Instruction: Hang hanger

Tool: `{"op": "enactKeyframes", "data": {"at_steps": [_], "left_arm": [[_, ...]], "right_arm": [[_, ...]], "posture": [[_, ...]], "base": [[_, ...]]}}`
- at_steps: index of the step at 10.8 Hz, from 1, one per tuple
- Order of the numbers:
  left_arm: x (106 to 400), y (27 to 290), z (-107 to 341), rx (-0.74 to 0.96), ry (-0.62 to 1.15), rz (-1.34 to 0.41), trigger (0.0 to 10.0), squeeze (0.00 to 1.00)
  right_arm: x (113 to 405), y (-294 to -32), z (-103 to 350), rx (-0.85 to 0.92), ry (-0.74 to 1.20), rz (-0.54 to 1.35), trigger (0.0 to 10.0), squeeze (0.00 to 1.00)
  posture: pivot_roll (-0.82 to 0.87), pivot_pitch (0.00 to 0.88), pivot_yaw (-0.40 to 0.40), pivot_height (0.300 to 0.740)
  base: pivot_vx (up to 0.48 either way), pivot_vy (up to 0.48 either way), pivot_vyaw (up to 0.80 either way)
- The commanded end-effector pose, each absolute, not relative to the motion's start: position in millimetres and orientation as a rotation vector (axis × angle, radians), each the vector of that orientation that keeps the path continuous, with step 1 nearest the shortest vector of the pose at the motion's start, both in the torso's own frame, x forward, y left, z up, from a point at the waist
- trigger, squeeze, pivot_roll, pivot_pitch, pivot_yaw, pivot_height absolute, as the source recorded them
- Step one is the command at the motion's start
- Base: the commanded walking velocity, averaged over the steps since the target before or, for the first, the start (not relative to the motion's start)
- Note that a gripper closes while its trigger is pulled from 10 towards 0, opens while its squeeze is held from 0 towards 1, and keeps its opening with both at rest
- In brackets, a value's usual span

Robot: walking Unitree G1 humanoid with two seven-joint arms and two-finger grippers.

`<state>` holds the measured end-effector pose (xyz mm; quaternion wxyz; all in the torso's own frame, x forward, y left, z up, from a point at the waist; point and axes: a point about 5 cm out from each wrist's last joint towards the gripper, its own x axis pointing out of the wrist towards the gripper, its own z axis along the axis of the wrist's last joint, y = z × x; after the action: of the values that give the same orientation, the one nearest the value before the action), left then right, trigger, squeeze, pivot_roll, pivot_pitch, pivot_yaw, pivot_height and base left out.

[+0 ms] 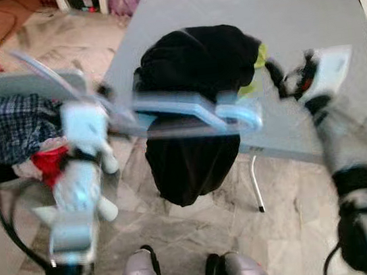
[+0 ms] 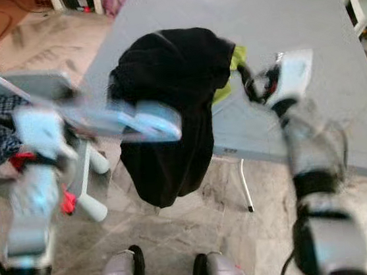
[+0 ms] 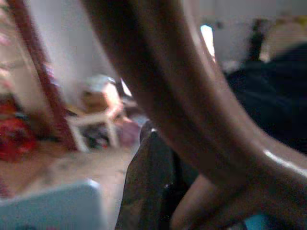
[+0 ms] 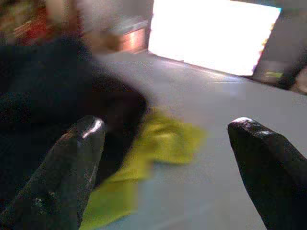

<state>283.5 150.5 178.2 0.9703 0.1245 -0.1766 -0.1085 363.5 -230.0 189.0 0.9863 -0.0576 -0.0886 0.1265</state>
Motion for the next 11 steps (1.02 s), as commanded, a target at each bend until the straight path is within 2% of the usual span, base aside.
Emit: {"op": "enactKeyframes", "data": {"at_steps": [1, 3, 6, 9, 11], "left_arm": [[277.6, 144.7, 179.8, 0.244, -0.366, -0.277, 10.0, 0.00], [262.1, 131.0, 166.7, 0.190, -0.309, -0.442, 10.0, 0.00], [252.5, 121.3, 165.8, 0.142, -0.287, -0.552, 10.0, 0.00], [252.4, 118.4, 169.1, 0.135, -0.297, -0.577, 10.0, 0.00], [251.8, 117.3, 170.2, 0.129, -0.295, -0.590, 10.0, 0.00]], "right_arm": [[362.6, -224.4, 180.6, -0.162, -0.106, 0.369, 10.0, 0.00], [357.0, -217.5, 173.8, -0.178, -0.035, 0.608, 10.0, 0.00], [350.6, -208.6, 166.3, -0.188, 0.052, 0.832, 10.0, 0.00], [349.9, -222.4, 176.1, -0.104, 0.070, 0.886, 10.0, 0.00], [349.4, -218.6, 178.3, -0.022, 0.049, 0.923, 10.0, 0.00]], "posture": [[0.10, 0.144, -0.096, 0.740], [0.10, 0.148, -0.100, 0.740], [0.12, 0.145, -0.094, 0.740], [0.12, 0.143, -0.089, 0.740], [0.12, 0.142, -0.088, 0.740]], "base": [[0.000, 0.000, 0.00], [0.000, 0.000, 0.00], [0.000, 0.000, 0.00], [0.000, 0.000, 0.00], [0.000, 0.000, 0.00]]}}
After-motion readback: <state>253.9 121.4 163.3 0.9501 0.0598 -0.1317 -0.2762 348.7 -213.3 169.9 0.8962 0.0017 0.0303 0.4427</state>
